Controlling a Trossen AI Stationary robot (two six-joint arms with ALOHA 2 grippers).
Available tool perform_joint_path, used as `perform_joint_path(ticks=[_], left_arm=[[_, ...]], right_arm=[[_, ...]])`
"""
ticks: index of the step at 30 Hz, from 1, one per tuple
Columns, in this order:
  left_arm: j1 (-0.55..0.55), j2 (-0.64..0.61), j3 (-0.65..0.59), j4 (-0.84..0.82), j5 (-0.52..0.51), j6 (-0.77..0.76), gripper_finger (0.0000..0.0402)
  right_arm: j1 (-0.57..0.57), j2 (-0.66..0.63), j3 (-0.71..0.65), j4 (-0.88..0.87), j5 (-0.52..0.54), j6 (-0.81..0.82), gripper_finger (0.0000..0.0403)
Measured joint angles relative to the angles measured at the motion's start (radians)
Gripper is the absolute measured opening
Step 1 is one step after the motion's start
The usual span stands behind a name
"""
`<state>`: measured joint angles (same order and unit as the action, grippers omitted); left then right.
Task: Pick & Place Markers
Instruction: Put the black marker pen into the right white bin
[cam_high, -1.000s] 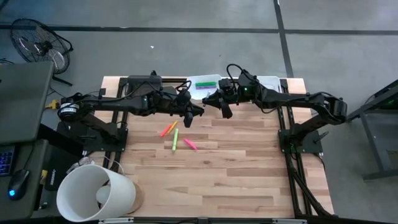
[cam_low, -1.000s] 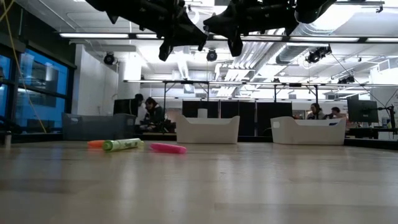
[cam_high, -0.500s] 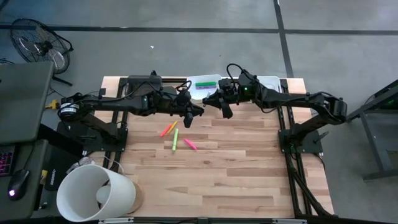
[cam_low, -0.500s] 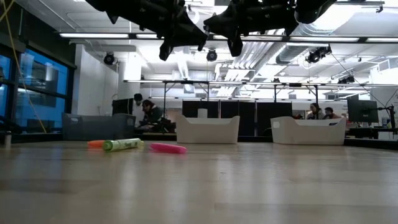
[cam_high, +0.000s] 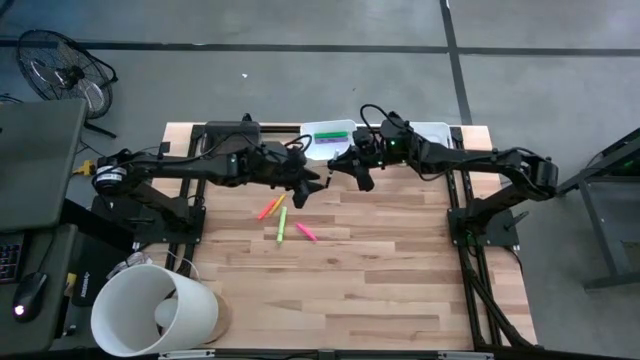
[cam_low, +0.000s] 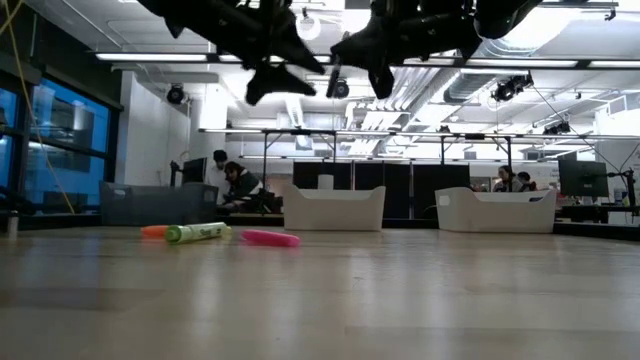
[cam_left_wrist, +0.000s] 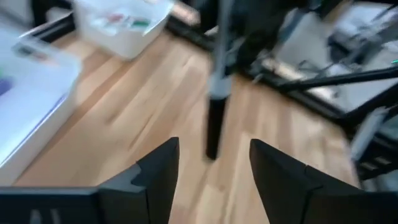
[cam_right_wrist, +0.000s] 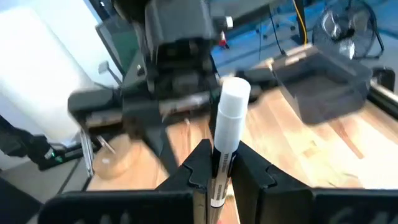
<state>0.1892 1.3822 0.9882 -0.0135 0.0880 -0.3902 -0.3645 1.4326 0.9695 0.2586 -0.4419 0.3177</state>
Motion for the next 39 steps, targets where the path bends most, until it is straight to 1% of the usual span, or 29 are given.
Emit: perform_joint_path(ticks=[8,12,15,17,20,22,24,27,31,36,39], left_arm=[[0.000,-0.034,0.001,-0.171,-0.147,-0.034,0.0192],[0.000,-0.056,-0.001,-0.246,-0.194,-0.052,0.0192],[0.001,-0.070,0.003,-0.252,-0.227,-0.064,0.0192],[0.001,-0.085,-0.003,-0.313,-0.253,-0.067,0.0192],[0.001,-0.106,0.001,-0.342,-0.329,-0.093,0.0192],[0.001,-0.130,-0.001,-0.374,-0.359,-0.106,0.0192],[0.002,-0.143,0.000,-0.379,-0.364,-0.109,0.0192],[0.019,-0.159,0.000,-0.435,-0.364,-0.116,0.0192],[0.061,-0.165,0.000,-0.467,-0.343,-0.114,0.0192],[0.112,-0.164,-0.001,-0.453,-0.277,-0.091,0.0192],[0.115,-0.164,-0.001,-0.448,-0.269,-0.089,0.0192]], right_arm=[[-0.025,0.000,0.000,-0.165,0.000,-0.026,0.0029],[-0.036,0.000,0.000,-0.246,-0.001,-0.052,0.0033],[-0.045,-0.003,0.000,-0.322,0.003,-0.092,0.0032],[-0.052,-0.013,0.000,-0.379,0.019,-0.125,0.0029],[-0.069,-0.047,0.000,-0.482,0.062,-0.175,0.0030],[-0.085,-0.076,0.000,-0.551,0.108,-0.205,0.0033],[-0.105,-0.103,0.000,-0.612,0.149,-0.227,0.0034],[-0.143,-0.143,0.000,-0.699,0.202,-0.262,0.0030],[-0.200,-0.185,-0.001,-0.823,0.311,-0.311,0.0030],[-0.295,-0.210,0.000,-0.904,0.423,-0.397,0.0039],[-0.357,-0.210,-0.001,-0.936,0.461,-0.446,0.0033]])
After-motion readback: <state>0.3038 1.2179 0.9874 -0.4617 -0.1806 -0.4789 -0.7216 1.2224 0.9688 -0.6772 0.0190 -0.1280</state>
